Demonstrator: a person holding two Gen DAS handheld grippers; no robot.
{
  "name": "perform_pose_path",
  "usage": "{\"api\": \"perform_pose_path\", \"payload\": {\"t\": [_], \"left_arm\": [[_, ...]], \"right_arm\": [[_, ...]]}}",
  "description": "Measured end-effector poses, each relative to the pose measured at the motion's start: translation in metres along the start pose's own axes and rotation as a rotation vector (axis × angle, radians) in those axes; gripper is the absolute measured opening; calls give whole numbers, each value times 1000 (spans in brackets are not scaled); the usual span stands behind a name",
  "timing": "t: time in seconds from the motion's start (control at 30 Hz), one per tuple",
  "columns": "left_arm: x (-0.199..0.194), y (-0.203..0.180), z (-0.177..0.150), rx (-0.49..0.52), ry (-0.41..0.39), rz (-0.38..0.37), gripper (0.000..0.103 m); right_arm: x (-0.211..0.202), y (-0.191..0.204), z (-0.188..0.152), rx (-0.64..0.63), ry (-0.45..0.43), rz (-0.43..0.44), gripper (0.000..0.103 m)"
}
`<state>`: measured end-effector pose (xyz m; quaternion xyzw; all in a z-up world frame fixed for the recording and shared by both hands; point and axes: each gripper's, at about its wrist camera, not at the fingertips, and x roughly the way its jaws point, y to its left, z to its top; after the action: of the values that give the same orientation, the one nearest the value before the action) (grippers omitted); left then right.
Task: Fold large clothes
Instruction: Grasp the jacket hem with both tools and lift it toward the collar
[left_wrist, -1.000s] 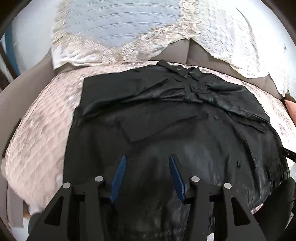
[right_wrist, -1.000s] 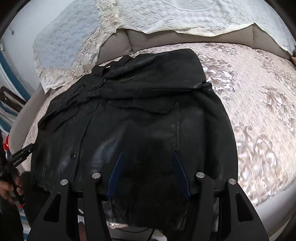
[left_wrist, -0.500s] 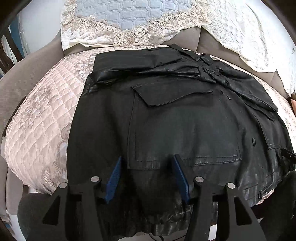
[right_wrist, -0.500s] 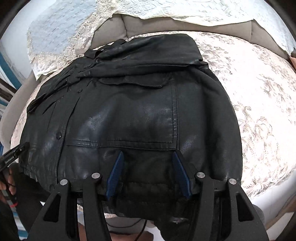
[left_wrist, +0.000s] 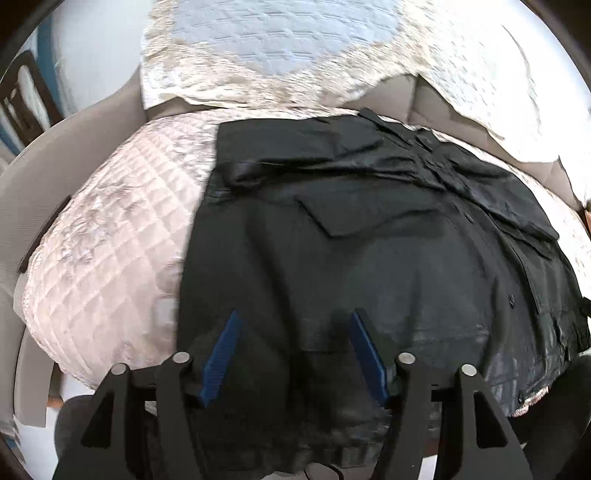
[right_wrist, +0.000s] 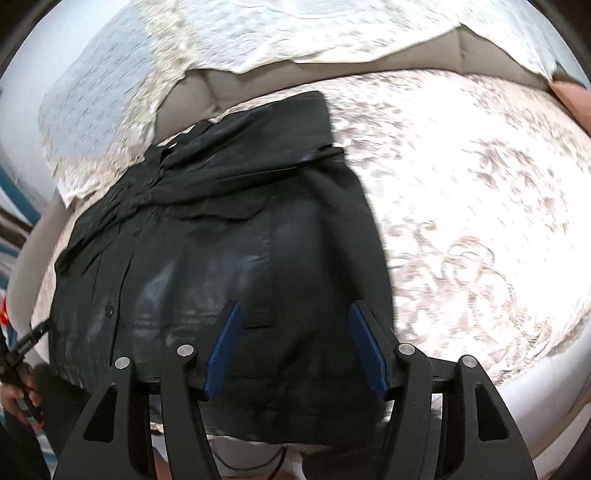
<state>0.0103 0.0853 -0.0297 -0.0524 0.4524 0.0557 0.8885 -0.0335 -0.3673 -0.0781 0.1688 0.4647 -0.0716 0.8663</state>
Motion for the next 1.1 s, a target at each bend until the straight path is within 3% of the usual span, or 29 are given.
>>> {"api": "perform_pose_path", "payload": {"t": [0.17,0.3,0.37,0.47,0.53,0.7,0.87,0.97,1.1], "left_arm": [[7,35,-3,-76,23,40,66],[20,48,-12,-129,77,-2,67],[18,45,-15,-116,66,-10,69],[15,39,-22,-105,74,-49,74],[13,36,-27,-97,79,-53,74],[7,48,-35,-182,96,-129,74],[6,58,-38,-255,103,-195,72],[6,56,-38,-259,109,-187,68],[4,53,-42,-230,110,-128,50]], "right_arm": [[-10,-23,3,52,-45,-30,63],[4,-34,-1,83,29,0,63],[3,-29,-5,66,28,10,63],[2,-24,-9,81,68,119,63],[1,-18,-13,71,80,132,64],[-1,-18,-23,127,128,247,65],[1,-17,-26,137,135,277,64],[5,-11,-24,141,147,294,49],[8,-9,-26,126,157,251,32]]}}
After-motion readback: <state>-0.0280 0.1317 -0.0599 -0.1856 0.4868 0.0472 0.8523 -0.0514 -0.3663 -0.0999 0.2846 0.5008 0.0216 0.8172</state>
